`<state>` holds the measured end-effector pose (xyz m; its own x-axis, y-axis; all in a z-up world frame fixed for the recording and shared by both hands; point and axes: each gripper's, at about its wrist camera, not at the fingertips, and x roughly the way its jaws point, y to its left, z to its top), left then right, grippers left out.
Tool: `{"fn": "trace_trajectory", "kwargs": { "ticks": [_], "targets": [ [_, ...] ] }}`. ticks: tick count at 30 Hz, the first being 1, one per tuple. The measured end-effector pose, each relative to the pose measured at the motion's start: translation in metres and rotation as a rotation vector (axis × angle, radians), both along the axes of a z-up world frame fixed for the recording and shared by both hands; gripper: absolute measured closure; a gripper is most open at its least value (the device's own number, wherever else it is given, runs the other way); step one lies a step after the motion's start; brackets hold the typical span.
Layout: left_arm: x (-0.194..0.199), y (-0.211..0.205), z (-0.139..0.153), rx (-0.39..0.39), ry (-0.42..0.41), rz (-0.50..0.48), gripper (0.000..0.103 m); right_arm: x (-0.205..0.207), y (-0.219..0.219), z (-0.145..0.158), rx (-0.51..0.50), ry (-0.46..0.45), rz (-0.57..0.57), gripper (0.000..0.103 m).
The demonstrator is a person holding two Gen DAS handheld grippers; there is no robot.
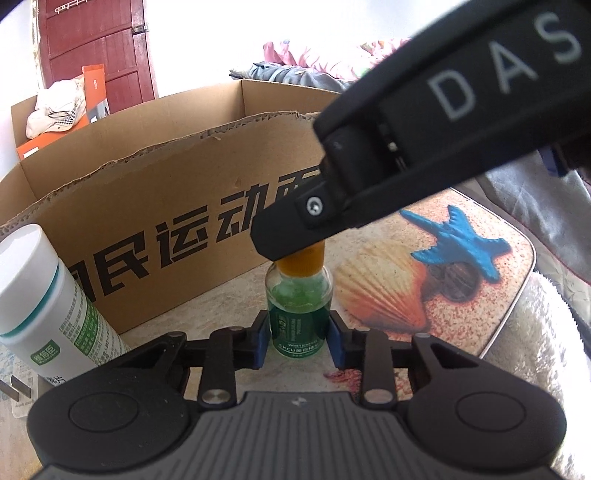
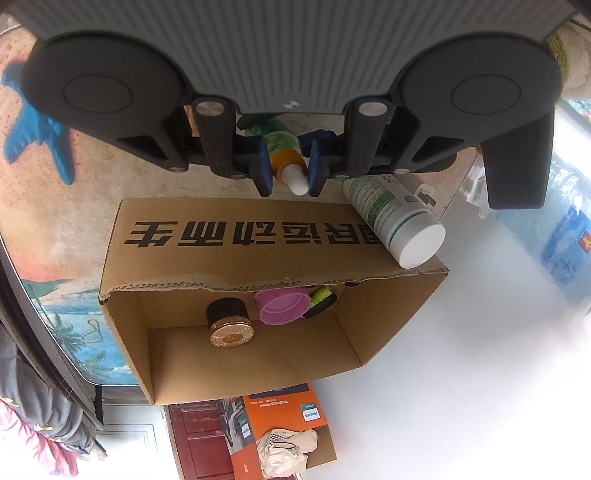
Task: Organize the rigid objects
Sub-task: 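Lift the green dropper bottle with the right gripper toward the box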
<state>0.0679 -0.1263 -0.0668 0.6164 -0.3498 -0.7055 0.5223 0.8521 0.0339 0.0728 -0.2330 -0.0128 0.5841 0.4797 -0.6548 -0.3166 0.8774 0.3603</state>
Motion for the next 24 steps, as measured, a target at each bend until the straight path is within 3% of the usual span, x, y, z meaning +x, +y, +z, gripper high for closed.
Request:
{"fn": "trace_trajectory", "kwargs": {
  "ticks": [6,16,20,24],
  "targets": [
    [-0.006,0.006,0.025,-0.022,-0.037,0.01,0.07,-0.008,0.002,0.027,0.005,-0.047,0.007,0.084],
    [0.026,0.023,0.116,-0.069,-0.132,0.075,0.07,0.019,0.012,0.124,0.025,-0.227,0.088,0.084],
    [0.064,0.025,0.13,-0.093,-0.07,0.099,0.07,0.06,0.013,0.136,0.037,-0.203,0.1,0.084],
    [0.104,0.025,0.116,-0.087,0.051,0.143,0.07,0.109,0.009,0.119,0.073,-0.085,0.107,0.084]
  ]
}}
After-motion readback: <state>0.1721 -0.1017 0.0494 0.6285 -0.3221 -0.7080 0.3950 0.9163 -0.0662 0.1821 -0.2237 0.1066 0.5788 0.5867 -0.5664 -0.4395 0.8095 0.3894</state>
